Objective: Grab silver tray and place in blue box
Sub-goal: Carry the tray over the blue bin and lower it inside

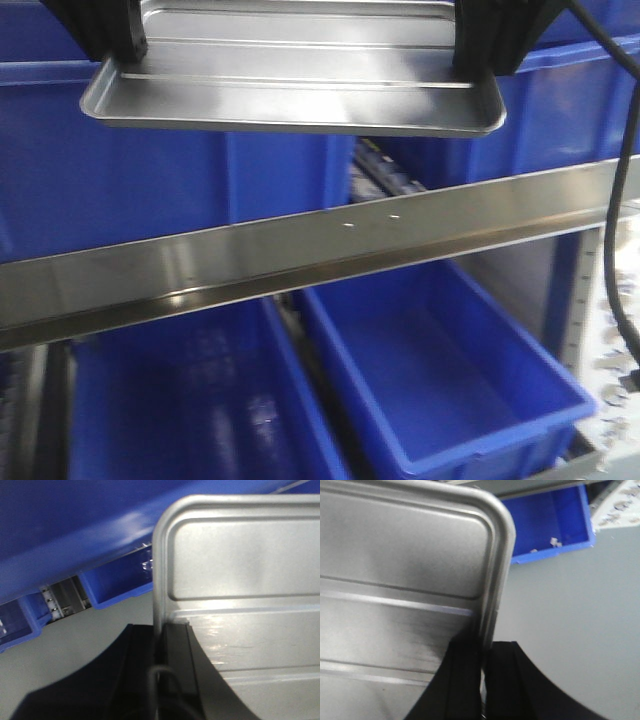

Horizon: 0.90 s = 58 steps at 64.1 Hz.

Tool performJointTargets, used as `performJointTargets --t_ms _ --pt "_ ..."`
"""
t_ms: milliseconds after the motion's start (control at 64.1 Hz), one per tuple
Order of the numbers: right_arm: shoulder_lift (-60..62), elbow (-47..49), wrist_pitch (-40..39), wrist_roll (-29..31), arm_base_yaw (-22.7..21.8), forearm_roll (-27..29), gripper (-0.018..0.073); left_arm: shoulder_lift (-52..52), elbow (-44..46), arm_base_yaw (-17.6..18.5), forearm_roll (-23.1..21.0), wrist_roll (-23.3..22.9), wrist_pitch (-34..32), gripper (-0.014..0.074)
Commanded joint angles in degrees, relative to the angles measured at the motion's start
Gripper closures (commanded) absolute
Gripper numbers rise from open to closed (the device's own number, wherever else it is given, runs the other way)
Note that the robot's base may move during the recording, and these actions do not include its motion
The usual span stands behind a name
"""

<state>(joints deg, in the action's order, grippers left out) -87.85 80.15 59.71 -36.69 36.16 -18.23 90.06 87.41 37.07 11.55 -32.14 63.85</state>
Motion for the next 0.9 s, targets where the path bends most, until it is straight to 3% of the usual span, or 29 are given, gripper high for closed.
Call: performJointTargets --t_ms 0,889 --pt "2.3 2.1 -3.4 1.7 0.4 -1.3 0.0503 -2.2 2.0 0.6 -0.2 0.5 -2.9 0.0693" --pt "2.3 2.1 -3.4 1.7 0.4 -1.3 0.0503 -2.2 2.0 0.6 -0.2 0.5 -2.9 0.0693"
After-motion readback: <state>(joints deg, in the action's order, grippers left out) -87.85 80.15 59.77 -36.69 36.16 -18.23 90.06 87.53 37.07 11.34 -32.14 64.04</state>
